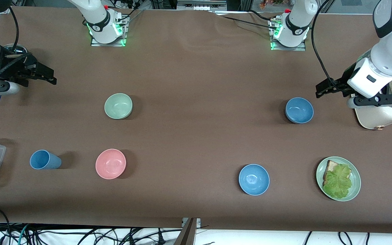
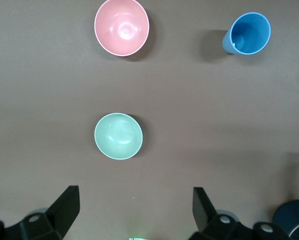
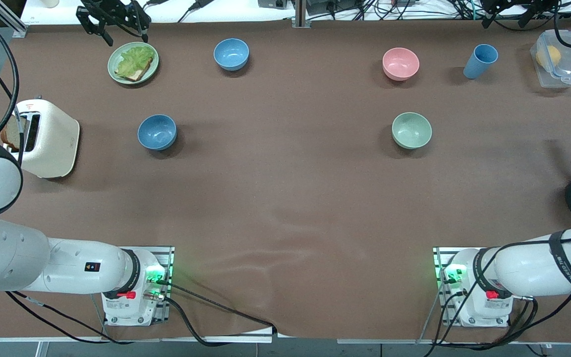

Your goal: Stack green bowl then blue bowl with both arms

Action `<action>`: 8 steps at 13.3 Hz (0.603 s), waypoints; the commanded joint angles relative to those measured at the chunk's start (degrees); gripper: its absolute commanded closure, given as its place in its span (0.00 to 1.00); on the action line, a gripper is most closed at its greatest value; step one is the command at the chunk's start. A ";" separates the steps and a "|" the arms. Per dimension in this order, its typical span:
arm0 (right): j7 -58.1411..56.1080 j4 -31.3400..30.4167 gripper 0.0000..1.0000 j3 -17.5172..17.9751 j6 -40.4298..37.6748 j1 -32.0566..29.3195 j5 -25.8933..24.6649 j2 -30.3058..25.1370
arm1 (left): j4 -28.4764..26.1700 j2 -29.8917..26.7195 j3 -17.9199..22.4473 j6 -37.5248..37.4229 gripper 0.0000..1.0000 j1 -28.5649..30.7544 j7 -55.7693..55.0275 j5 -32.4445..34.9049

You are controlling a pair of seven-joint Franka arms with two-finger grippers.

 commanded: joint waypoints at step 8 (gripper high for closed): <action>-0.81 -0.53 0.00 0.78 -0.58 -1.13 -0.86 -0.25 | 2.47 0.93 0.04 -0.92 0.00 0.63 1.58 1.06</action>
